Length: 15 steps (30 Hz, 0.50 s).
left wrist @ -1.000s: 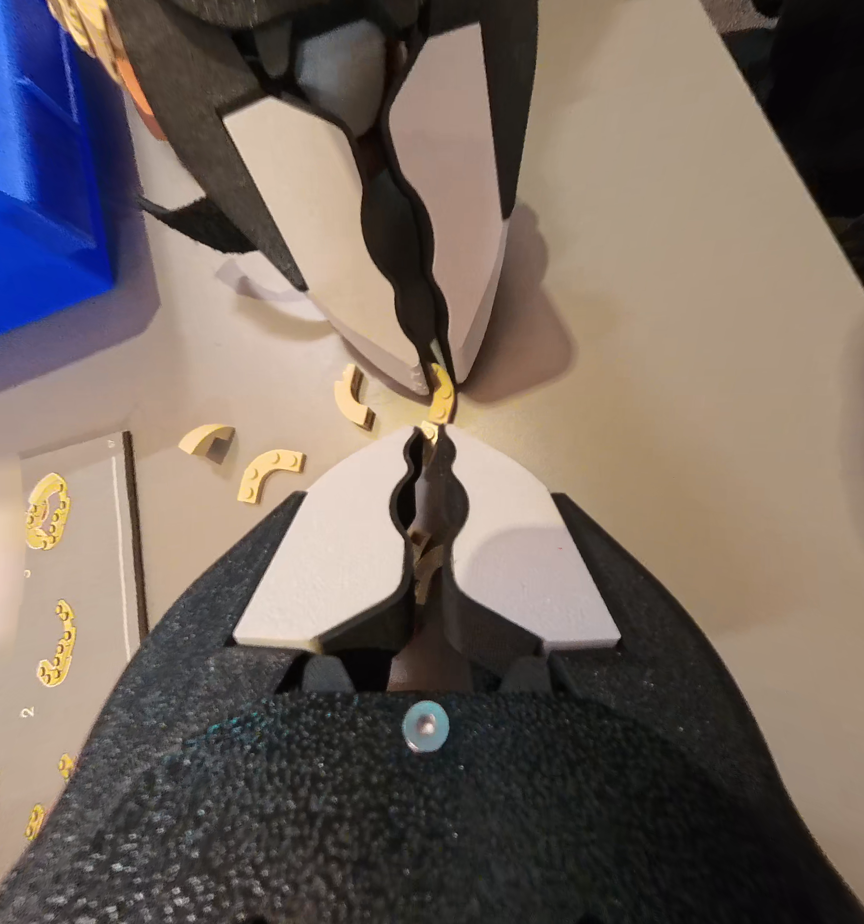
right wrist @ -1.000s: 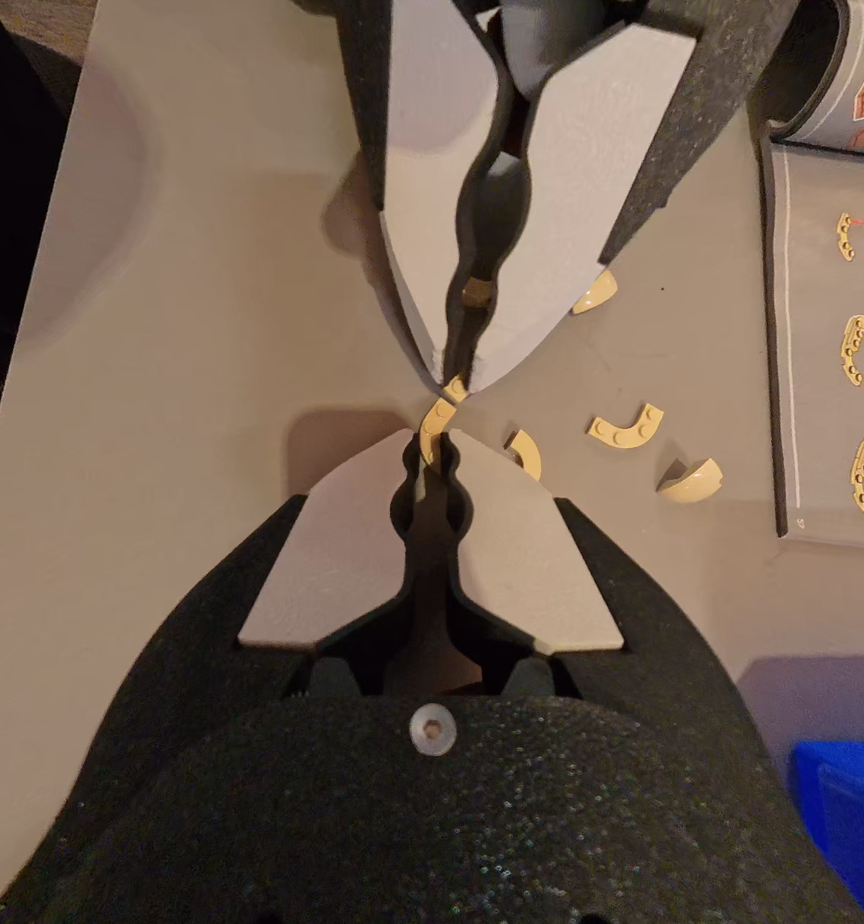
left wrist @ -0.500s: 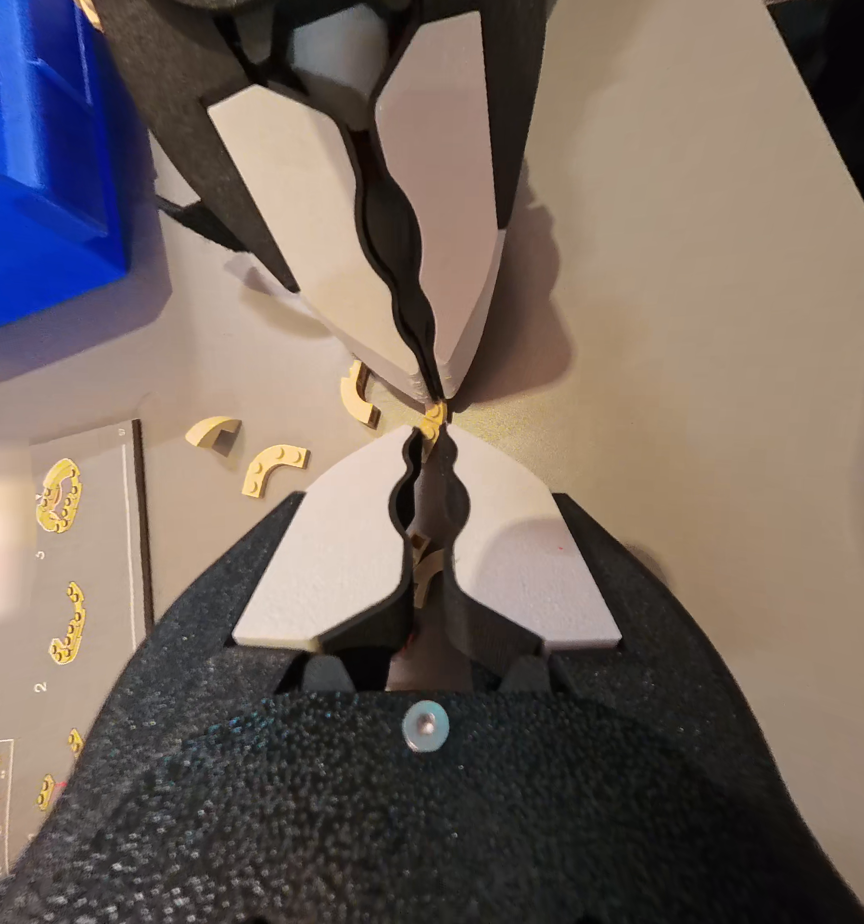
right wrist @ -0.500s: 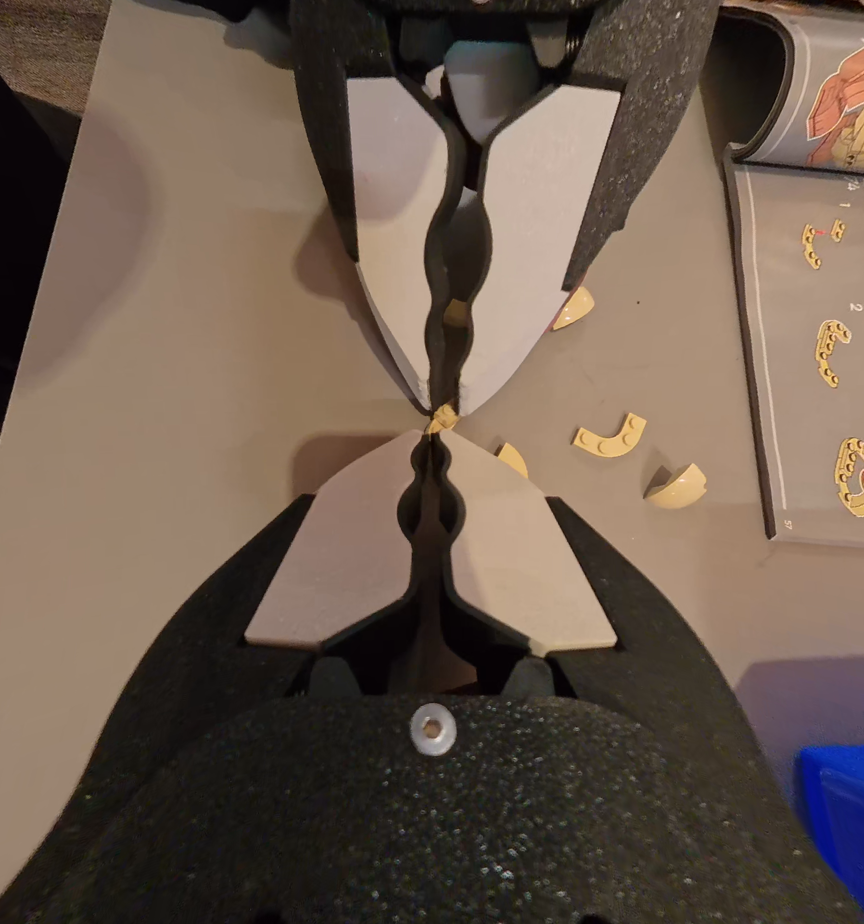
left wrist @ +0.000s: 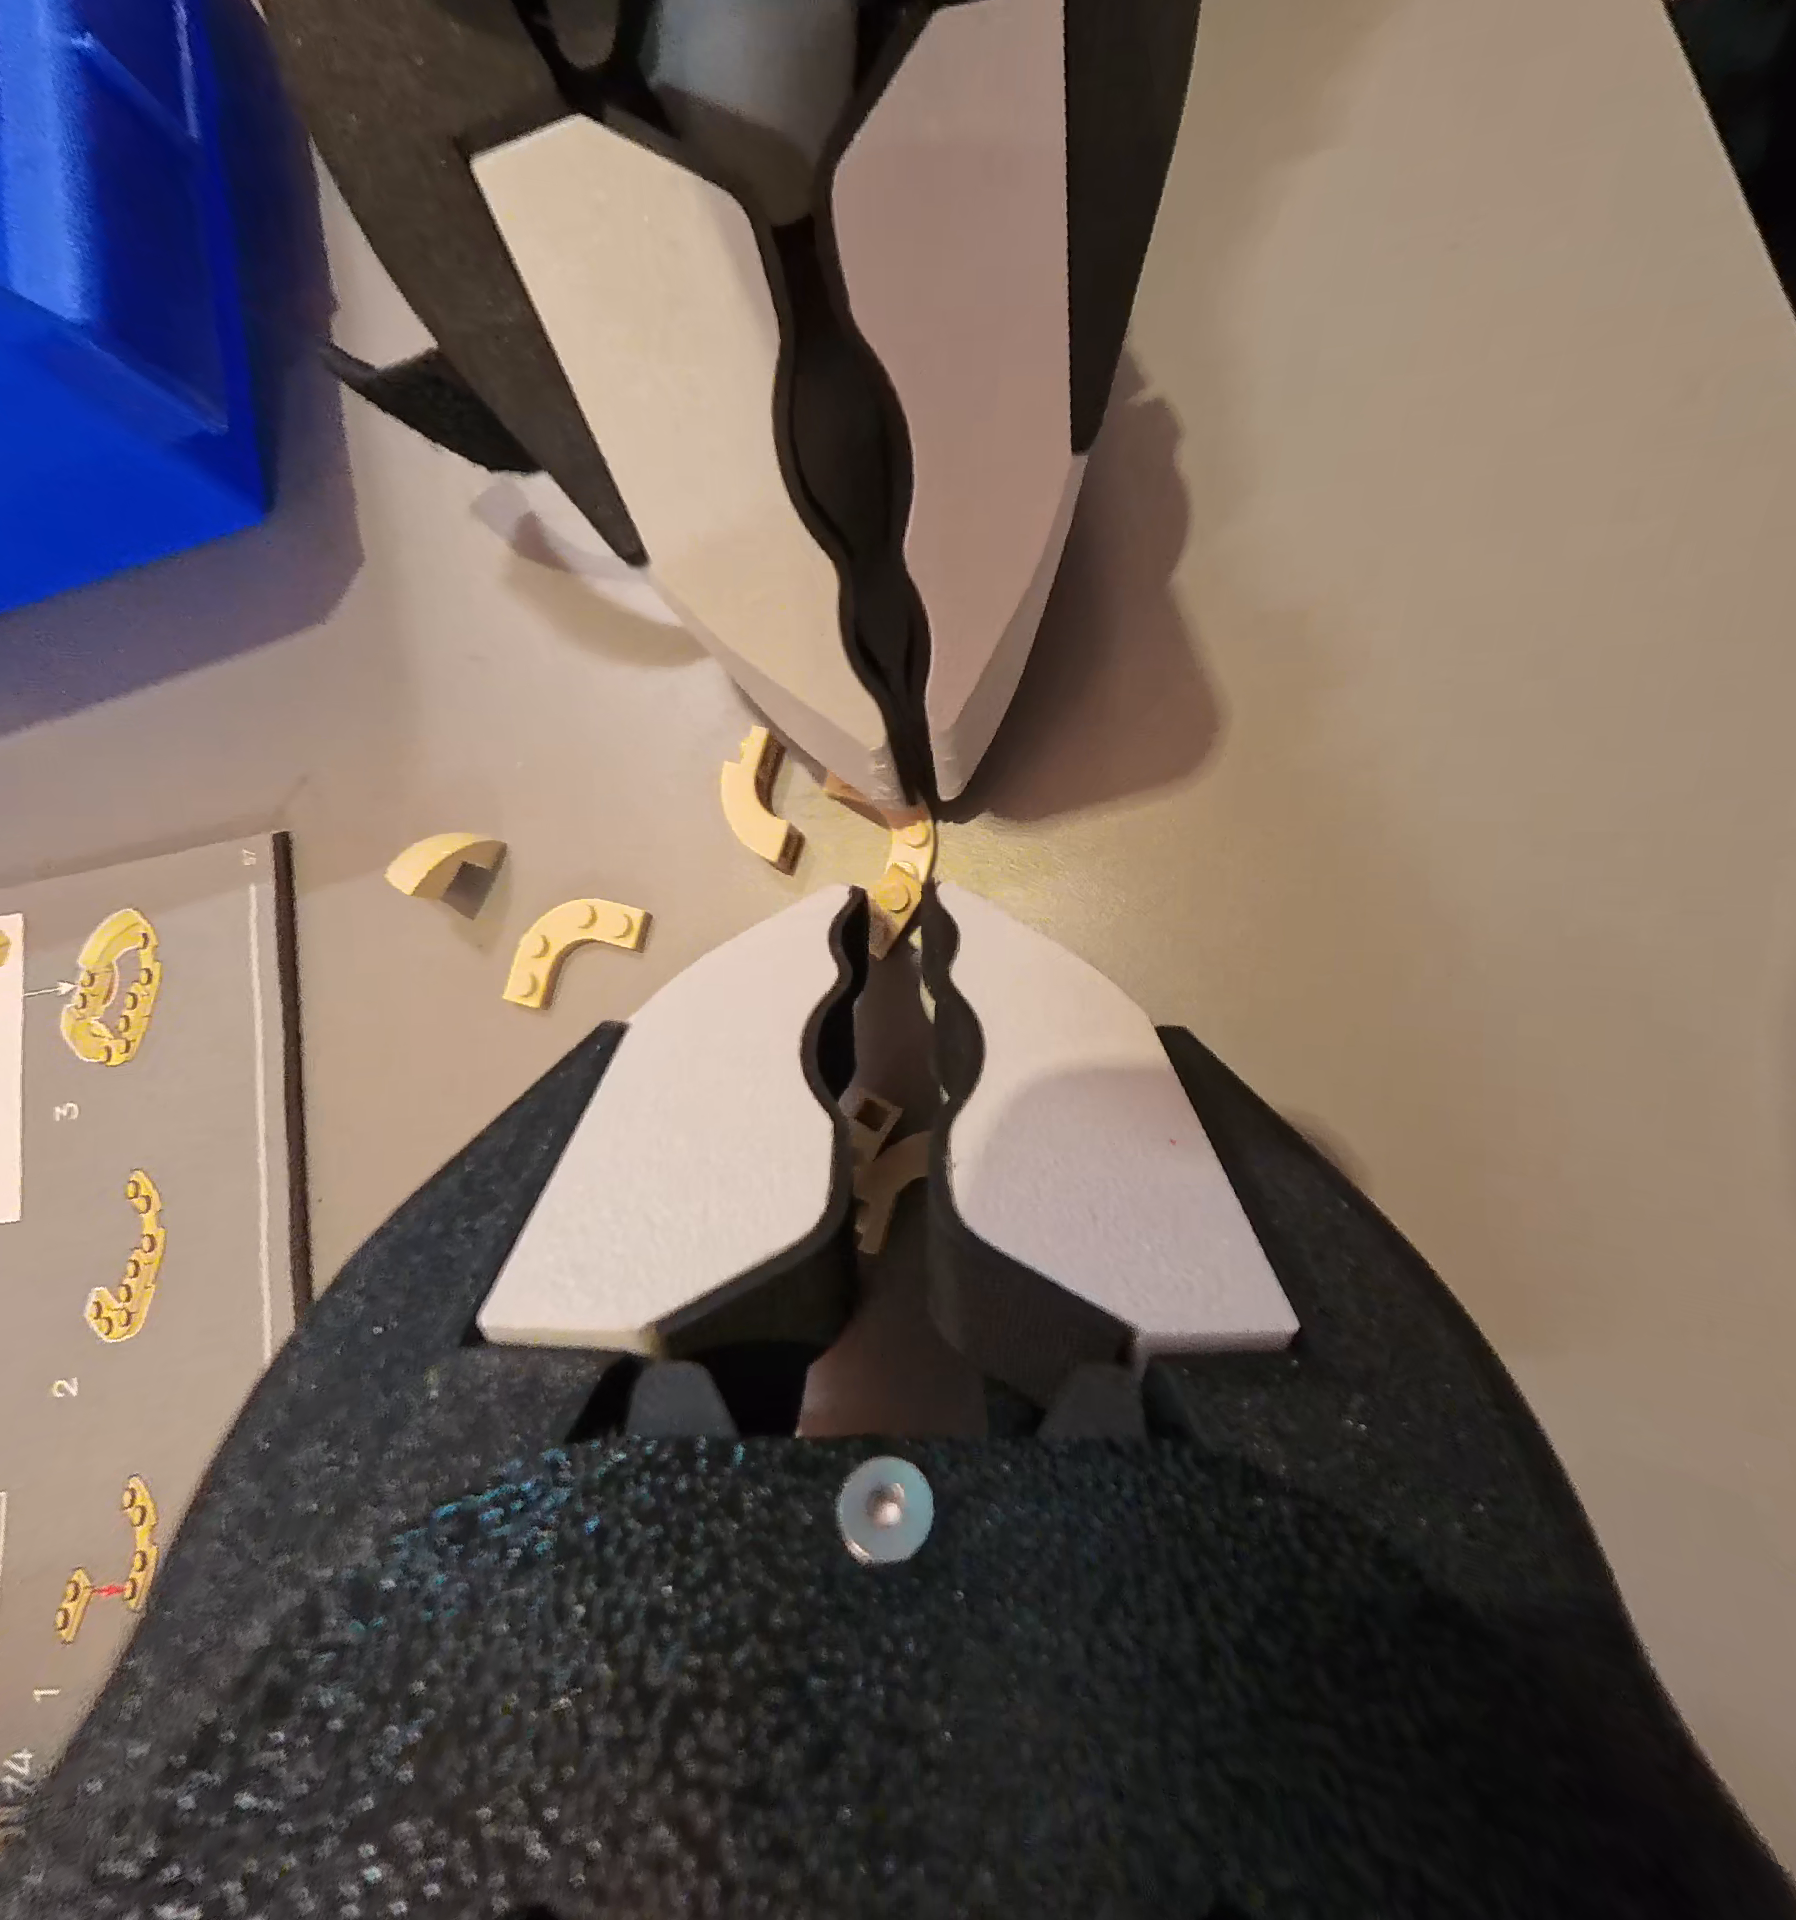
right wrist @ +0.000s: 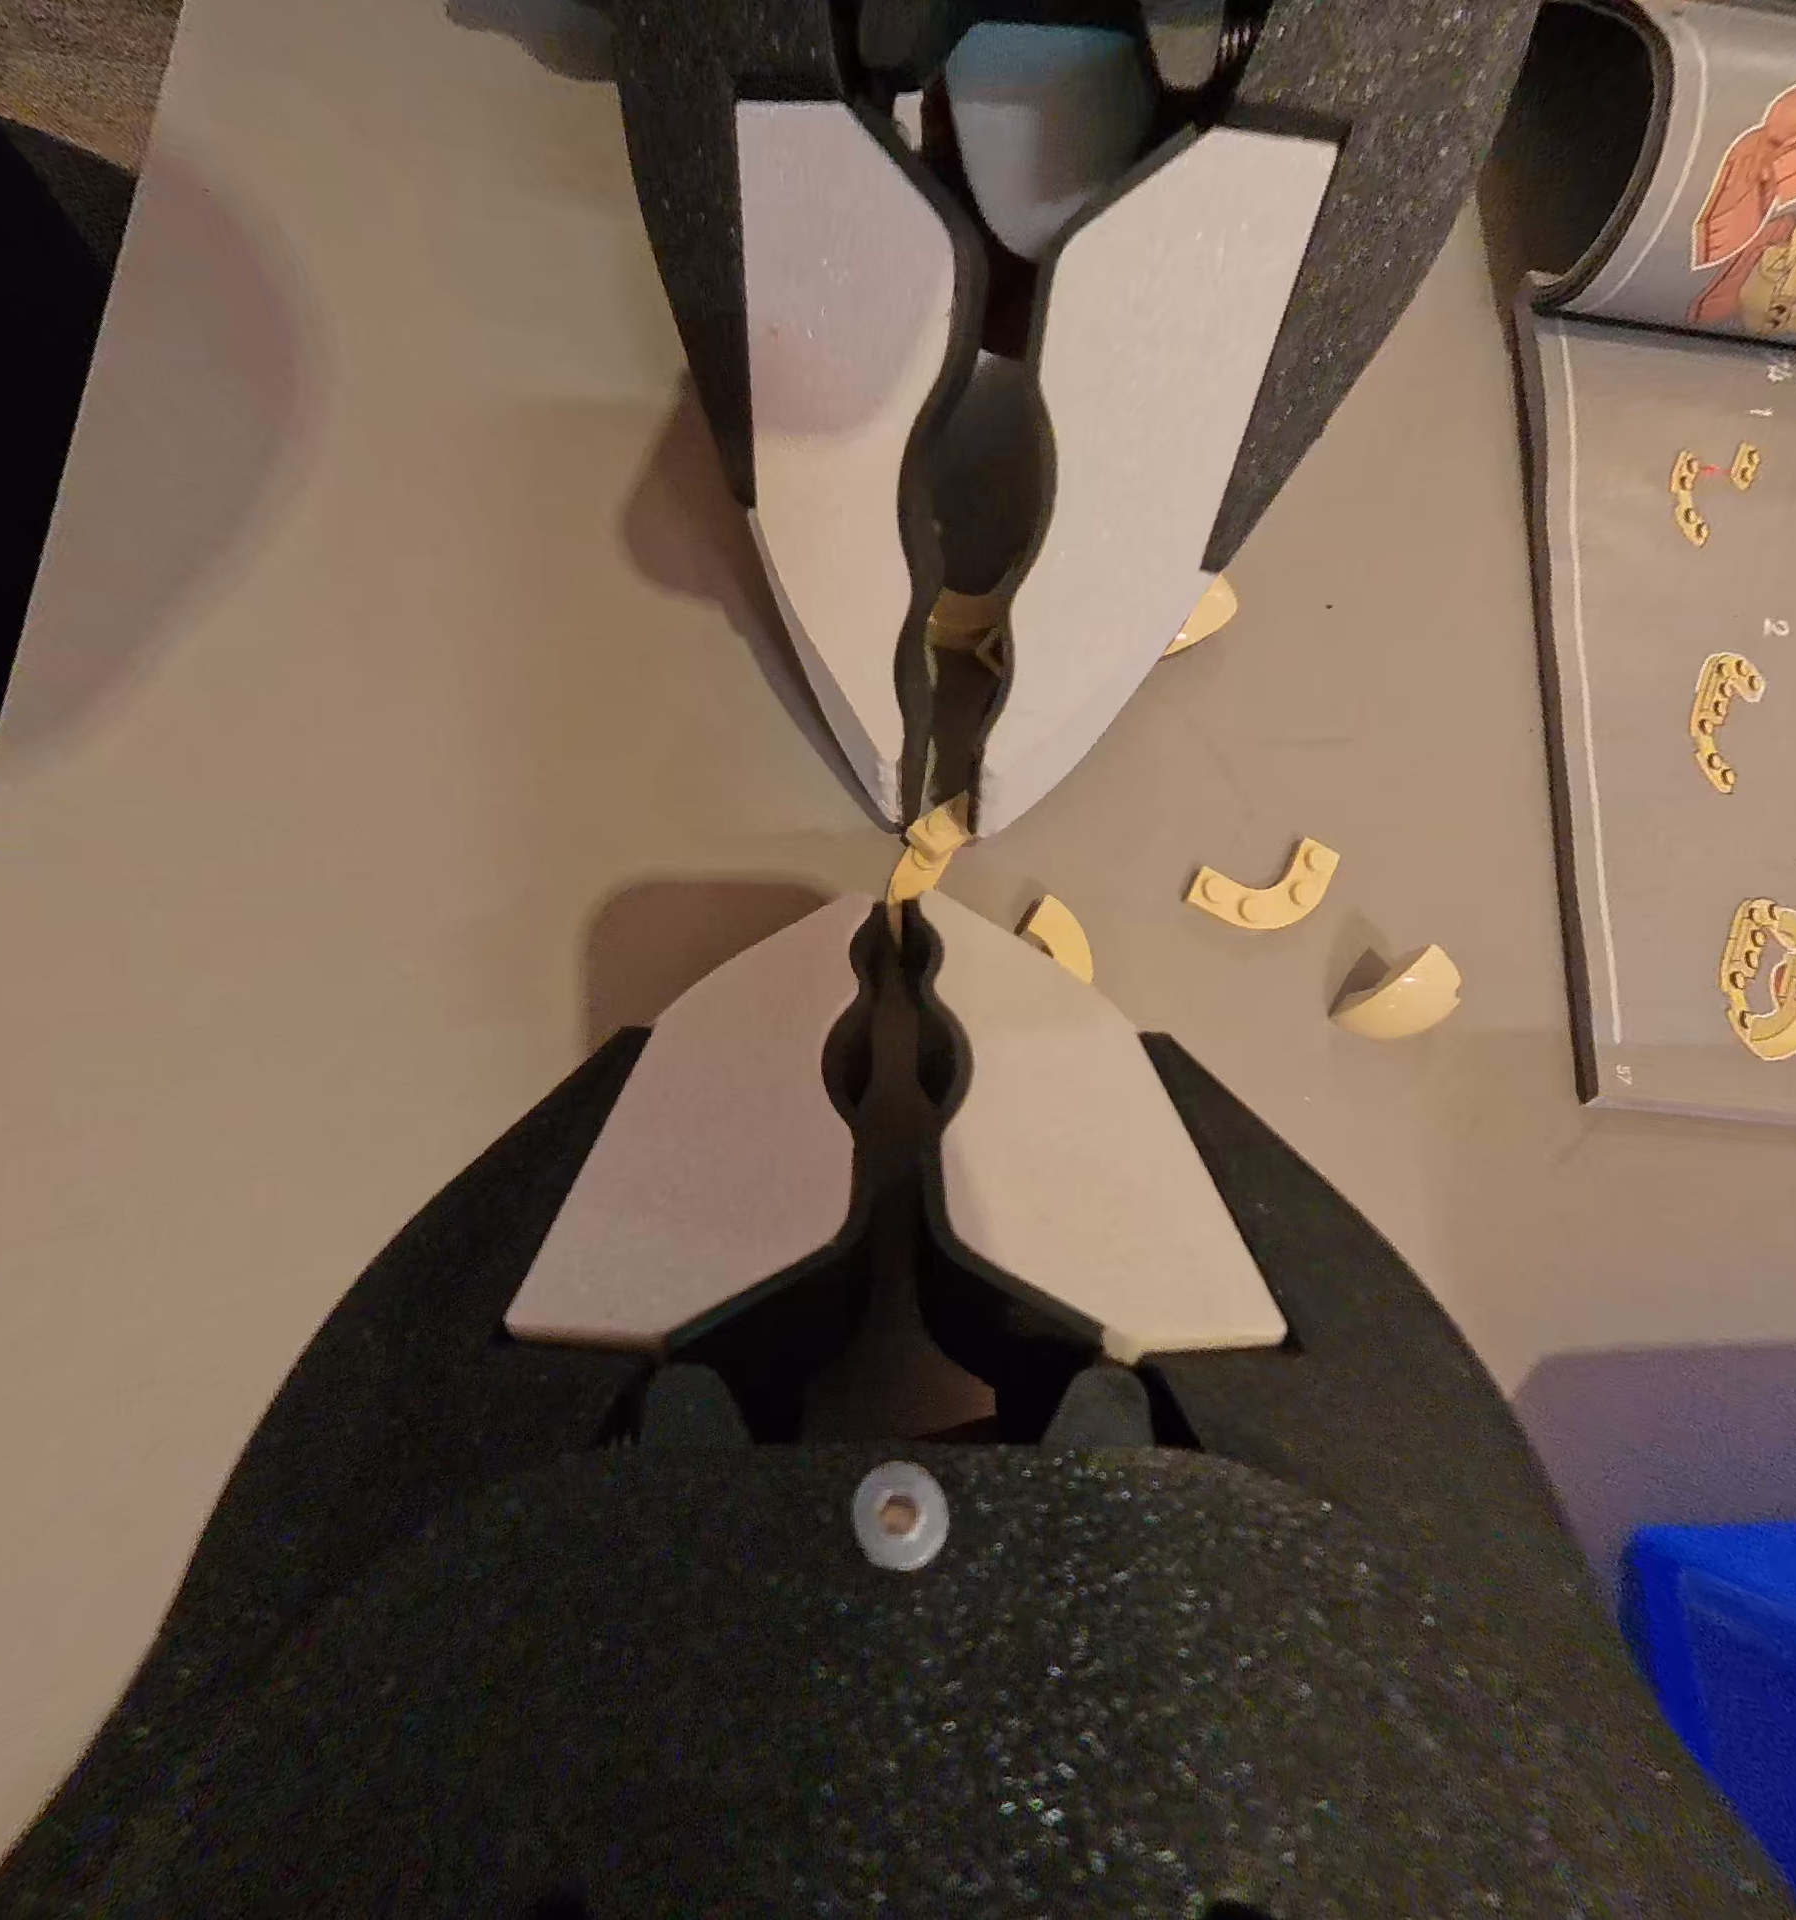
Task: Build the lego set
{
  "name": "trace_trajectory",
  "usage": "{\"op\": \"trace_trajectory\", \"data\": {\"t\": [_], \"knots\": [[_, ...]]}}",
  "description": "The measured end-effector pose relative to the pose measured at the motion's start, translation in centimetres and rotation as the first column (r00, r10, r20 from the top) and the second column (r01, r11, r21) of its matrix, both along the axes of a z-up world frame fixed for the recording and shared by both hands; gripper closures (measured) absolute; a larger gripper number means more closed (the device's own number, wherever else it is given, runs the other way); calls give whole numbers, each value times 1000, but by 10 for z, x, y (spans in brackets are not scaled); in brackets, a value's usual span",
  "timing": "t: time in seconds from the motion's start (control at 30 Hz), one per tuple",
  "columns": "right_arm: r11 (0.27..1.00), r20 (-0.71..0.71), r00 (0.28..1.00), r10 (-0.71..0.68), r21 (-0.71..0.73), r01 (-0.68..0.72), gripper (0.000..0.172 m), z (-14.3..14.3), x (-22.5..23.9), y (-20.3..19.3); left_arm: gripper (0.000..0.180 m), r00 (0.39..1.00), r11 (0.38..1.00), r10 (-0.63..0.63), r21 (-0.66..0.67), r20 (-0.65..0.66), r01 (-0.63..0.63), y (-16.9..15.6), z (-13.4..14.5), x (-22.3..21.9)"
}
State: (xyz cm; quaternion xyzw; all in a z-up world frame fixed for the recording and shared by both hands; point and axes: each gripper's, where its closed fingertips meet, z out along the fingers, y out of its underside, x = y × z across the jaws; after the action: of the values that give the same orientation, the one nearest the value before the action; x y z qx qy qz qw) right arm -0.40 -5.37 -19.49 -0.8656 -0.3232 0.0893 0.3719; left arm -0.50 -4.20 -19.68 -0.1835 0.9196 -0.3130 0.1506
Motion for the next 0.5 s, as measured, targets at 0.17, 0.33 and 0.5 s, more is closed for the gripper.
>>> {"op": "trace_trajectory", "data": {"t": [0.17,0.33,0.5], "knots": [[1000,21,1000,-13,4,13,162,-2,3,2,172,1000,1000,14,-5,-4,-14,0,0,1],[1000,33,999,-15,3,15,158,-4,2,3,172,1000,1000,14,-1,-11,-14,-4,0,1],[1000,62,998,-24,4,23,155,-5,7,2,172,1000,1000,14,5,-2,-14,-4,1,1]]}}
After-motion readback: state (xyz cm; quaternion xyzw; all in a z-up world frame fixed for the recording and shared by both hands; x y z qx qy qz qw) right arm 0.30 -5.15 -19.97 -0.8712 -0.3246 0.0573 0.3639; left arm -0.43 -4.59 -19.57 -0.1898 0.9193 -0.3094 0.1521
